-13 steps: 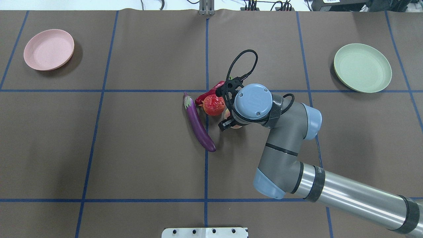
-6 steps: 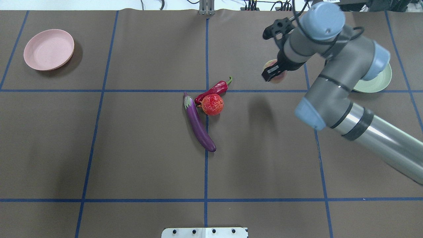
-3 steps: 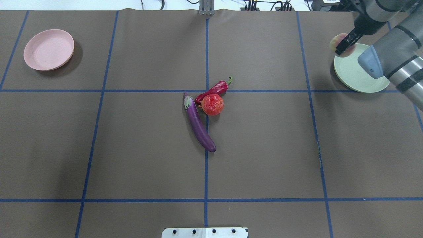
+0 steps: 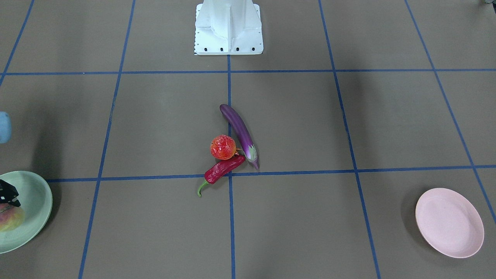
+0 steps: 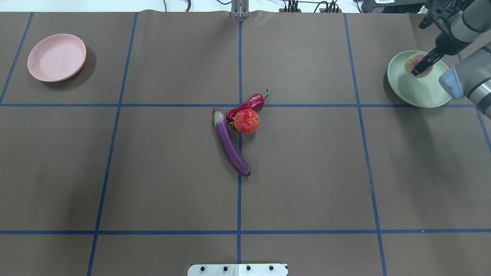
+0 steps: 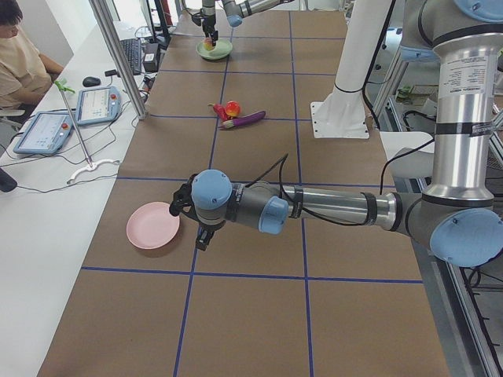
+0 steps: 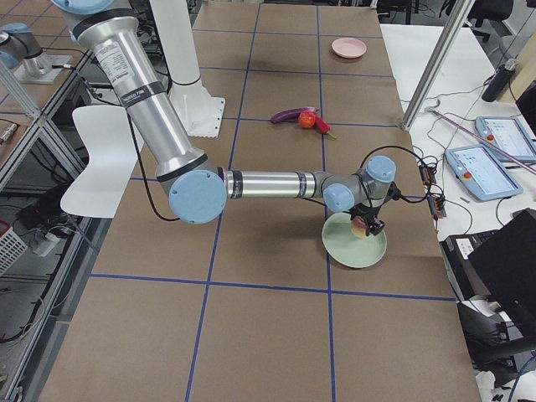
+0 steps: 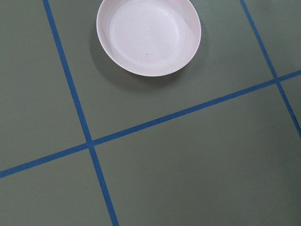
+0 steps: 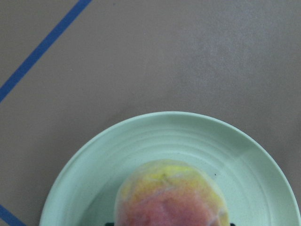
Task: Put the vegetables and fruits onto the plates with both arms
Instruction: 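Carry the peach with the right gripper onto the green plate and release, then move the right gripper back and grasp the red pomegranate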
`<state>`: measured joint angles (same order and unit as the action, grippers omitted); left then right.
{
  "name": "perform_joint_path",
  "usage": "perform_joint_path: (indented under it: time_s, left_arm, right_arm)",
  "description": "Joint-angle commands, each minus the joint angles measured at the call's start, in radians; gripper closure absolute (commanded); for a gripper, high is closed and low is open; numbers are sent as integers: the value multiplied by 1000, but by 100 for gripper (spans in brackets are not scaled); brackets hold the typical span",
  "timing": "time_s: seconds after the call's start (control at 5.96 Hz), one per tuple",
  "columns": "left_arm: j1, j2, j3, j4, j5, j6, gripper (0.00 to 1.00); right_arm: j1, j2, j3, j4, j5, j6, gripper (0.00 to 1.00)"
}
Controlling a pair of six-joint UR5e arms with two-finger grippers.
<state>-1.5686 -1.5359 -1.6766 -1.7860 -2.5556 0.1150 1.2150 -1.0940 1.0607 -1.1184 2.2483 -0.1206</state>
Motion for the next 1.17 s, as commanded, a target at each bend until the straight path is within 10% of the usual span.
perform_joint_path:
  time_s: [0.0, 0.5, 1.01]
  left_arm:
    - [1, 0, 1, -1, 0, -2, 0]
    - [1, -1, 1, -1, -2, -2, 0]
    - [1, -1, 1, -1, -2, -2, 0]
  right_arm:
    - [1, 8, 28, 11, 4, 85, 1]
    - [-148, 90, 243, 2, -12, 619, 1]
    - [-432, 312, 280, -121, -256, 1047, 1]
